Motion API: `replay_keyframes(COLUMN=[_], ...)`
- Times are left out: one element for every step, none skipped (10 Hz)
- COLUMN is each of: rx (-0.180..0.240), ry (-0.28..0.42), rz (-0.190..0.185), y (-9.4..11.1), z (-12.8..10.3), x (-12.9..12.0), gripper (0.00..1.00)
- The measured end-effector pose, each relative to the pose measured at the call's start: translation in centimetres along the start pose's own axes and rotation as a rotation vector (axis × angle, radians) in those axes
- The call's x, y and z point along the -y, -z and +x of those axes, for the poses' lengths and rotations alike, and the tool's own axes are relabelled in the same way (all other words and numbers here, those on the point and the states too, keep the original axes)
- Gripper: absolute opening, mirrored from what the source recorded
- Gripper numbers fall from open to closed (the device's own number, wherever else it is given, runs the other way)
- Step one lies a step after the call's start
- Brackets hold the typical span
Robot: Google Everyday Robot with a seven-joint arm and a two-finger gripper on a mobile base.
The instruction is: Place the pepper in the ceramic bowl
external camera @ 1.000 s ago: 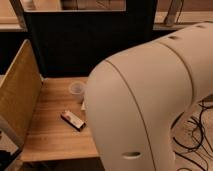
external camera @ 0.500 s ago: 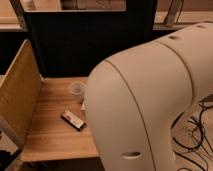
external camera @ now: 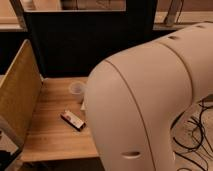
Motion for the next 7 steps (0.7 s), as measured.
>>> replay_keyframes(rx=[0.0, 0.0, 0.0, -0.003, -0.016, -0.032, -0.045], ry=[0.0, 0.0, 0.0, 0.004, 0.007, 0.002, -0.009], rz=[0.0, 0.0, -0.001, -0.001, 0.011, 0.033, 0.048], y=[0.0, 0.0, 0.0, 0.1, 0.3, 0.9, 1.4], z=[0.0, 0.0, 0.0, 0.0, 0.1, 0.4, 0.8], x=[0.0, 0.0, 0.0, 0.0, 1.0, 2.6, 3.9], gripper=[0.73, 0.73, 0.73, 0.73, 0.73, 0.73, 0.73])
